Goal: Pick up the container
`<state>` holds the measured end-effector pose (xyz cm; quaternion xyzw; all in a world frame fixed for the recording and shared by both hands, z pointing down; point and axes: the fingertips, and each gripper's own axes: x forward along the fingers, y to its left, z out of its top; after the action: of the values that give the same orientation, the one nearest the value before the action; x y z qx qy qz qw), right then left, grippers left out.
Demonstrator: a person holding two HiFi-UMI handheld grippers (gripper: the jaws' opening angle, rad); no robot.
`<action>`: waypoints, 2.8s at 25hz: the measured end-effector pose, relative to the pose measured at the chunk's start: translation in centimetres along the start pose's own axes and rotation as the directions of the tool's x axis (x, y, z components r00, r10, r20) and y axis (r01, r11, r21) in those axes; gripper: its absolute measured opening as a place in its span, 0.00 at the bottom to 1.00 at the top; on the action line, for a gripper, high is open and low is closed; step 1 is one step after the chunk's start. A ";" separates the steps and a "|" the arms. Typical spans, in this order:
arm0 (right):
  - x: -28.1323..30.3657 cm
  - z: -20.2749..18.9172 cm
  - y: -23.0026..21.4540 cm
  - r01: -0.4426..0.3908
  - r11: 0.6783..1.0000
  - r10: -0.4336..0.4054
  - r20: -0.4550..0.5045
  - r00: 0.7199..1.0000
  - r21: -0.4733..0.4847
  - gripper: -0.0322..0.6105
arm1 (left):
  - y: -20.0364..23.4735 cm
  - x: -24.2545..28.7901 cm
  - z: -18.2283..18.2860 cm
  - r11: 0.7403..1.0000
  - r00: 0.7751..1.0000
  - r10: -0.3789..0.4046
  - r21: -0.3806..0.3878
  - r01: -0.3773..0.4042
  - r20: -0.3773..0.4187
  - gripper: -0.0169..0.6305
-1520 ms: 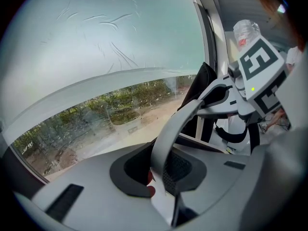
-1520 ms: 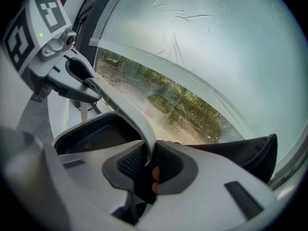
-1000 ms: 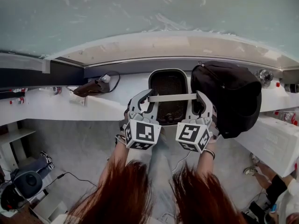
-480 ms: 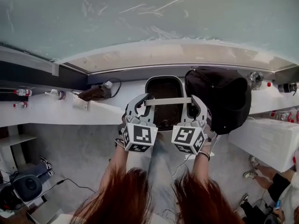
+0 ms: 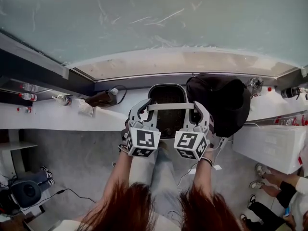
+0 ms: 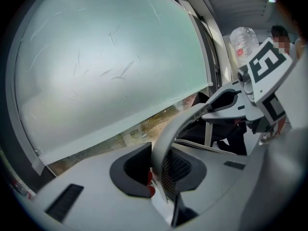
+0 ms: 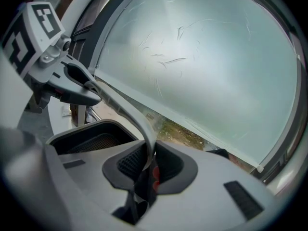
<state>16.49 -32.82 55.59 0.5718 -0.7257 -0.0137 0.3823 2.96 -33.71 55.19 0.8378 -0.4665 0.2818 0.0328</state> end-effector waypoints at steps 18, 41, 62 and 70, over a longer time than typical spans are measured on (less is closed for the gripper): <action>-6.1 3.5 -2.0 0.030 0.999 -0.033 0.060 0.998 0.043 0.15 | 0.1 -5.3 4.9 0.999 0.998 0.044 -0.009 -0.044 0.049 0.13; -14.9 8.9 -3.2 0.151 0.983 -0.162 0.108 0.981 0.101 0.15 | 1.0 -13.2 10.3 1.000 0.984 0.012 0.013 -0.015 0.176 0.13; -25.5 11.9 -0.2 0.260 0.958 -0.277 0.156 0.948 0.119 0.15 | 0.7 -23.3 11.9 0.997 0.956 -0.043 0.069 0.024 0.291 0.13; -29.7 11.8 2.1 0.288 0.949 -0.306 0.161 0.938 0.129 0.15 | -0.3 -27.6 10.7 0.996 0.949 -0.058 0.079 0.035 0.310 0.13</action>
<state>9.68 -12.09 32.24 0.6902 -0.6622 -0.0853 0.2789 -3.31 -15.89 32.40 0.8831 -0.4355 0.1617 -0.0654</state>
